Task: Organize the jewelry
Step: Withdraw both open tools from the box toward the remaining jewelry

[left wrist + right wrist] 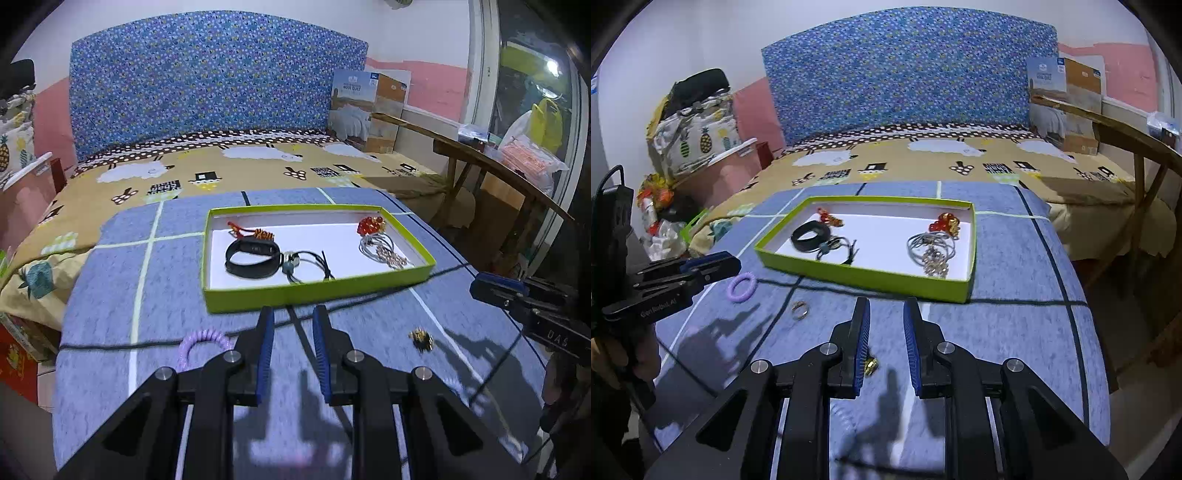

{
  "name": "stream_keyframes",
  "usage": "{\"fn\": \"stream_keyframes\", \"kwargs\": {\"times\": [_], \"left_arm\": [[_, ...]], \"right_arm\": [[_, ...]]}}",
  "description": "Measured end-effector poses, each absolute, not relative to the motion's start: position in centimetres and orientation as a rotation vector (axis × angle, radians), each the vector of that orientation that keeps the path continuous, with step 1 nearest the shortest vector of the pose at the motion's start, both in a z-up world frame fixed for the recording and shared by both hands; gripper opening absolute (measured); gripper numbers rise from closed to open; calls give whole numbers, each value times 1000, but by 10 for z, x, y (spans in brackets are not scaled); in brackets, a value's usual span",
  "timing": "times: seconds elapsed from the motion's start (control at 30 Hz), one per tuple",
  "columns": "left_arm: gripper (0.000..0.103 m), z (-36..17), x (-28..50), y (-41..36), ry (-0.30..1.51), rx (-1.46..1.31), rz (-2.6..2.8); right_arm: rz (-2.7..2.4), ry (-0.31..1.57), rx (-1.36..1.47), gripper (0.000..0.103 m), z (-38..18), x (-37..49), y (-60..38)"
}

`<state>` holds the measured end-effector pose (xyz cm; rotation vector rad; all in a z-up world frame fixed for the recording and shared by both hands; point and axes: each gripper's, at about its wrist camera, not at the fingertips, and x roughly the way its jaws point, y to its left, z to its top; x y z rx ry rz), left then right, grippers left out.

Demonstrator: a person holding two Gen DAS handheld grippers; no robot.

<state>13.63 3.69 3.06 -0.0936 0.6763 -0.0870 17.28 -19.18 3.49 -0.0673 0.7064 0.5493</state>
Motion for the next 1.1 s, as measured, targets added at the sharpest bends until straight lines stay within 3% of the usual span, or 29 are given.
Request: {"fn": "stream_keyframes", "kwargs": {"times": [0.47, 1.1], "left_arm": [[22, 17, 73, 41, 678, -94, -50], [24, 12, 66, 47, 693, -104, -33]], "right_arm": [[566, 716, -42, 20, 26, 124, -208], [571, 777, -46, 20, 10, 114, -209]]}}
